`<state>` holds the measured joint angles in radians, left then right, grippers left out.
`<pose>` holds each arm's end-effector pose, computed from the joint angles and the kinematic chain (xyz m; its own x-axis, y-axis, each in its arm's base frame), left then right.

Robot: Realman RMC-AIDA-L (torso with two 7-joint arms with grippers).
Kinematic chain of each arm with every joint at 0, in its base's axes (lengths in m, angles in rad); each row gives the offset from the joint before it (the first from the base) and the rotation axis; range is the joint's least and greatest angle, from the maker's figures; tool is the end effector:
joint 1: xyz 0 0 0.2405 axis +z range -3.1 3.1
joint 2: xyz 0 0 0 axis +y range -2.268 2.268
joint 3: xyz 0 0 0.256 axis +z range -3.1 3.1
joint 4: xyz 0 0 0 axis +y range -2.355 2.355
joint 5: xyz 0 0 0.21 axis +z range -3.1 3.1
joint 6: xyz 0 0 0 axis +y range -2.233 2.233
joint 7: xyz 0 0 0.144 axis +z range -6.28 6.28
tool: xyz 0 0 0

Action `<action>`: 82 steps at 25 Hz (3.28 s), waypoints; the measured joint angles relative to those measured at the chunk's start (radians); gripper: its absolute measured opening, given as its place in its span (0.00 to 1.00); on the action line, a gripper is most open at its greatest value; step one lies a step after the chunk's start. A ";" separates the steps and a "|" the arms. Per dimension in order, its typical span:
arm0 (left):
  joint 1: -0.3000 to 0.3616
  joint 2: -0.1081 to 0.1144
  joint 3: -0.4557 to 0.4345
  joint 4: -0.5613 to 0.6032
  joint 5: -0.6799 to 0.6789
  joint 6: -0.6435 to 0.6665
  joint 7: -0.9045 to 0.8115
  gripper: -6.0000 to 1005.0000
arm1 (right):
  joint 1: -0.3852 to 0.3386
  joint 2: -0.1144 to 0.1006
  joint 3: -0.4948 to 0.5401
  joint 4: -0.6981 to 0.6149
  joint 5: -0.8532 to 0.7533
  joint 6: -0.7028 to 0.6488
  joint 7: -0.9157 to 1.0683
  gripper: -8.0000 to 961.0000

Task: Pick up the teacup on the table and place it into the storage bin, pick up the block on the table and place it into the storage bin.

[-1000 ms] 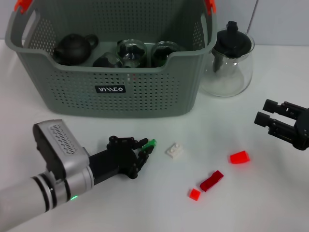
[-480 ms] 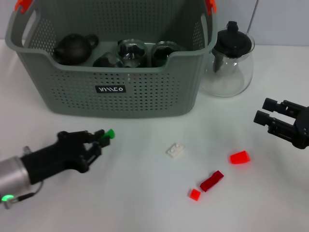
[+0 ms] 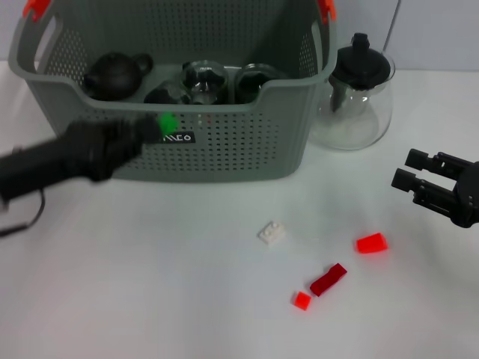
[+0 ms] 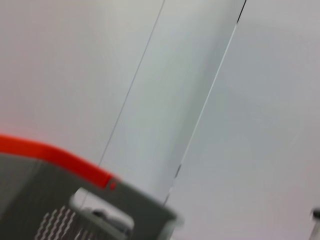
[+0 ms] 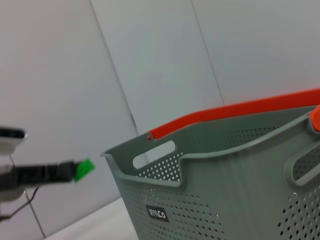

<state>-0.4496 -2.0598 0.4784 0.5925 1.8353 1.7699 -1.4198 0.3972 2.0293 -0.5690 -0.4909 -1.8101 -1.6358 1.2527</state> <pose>-0.2730 0.3022 0.0399 0.5322 0.3355 0.7773 0.5737 -0.8181 -0.0396 0.3038 0.2927 0.0231 0.6104 -0.3236 -0.7230 -0.6003 -0.7844 -0.1558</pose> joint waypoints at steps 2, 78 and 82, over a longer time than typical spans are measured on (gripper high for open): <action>-0.052 0.011 -0.004 0.003 -0.008 0.001 -0.064 0.19 | 0.000 0.000 0.000 0.000 0.000 -0.001 0.000 0.62; 0.132 -0.048 0.064 -0.054 0.147 -0.067 0.339 0.84 | 0.286 0.071 -0.886 -0.685 -0.808 0.105 1.051 0.59; 0.129 -0.049 0.063 -0.055 0.148 -0.070 0.339 0.84 | 0.285 0.072 -0.887 -0.645 -0.805 0.128 1.001 0.59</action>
<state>-0.3208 -2.1092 0.5414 0.5375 1.9830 1.7000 -1.0807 0.6823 2.1009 -1.4562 -1.1360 -2.6154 -1.5080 2.2541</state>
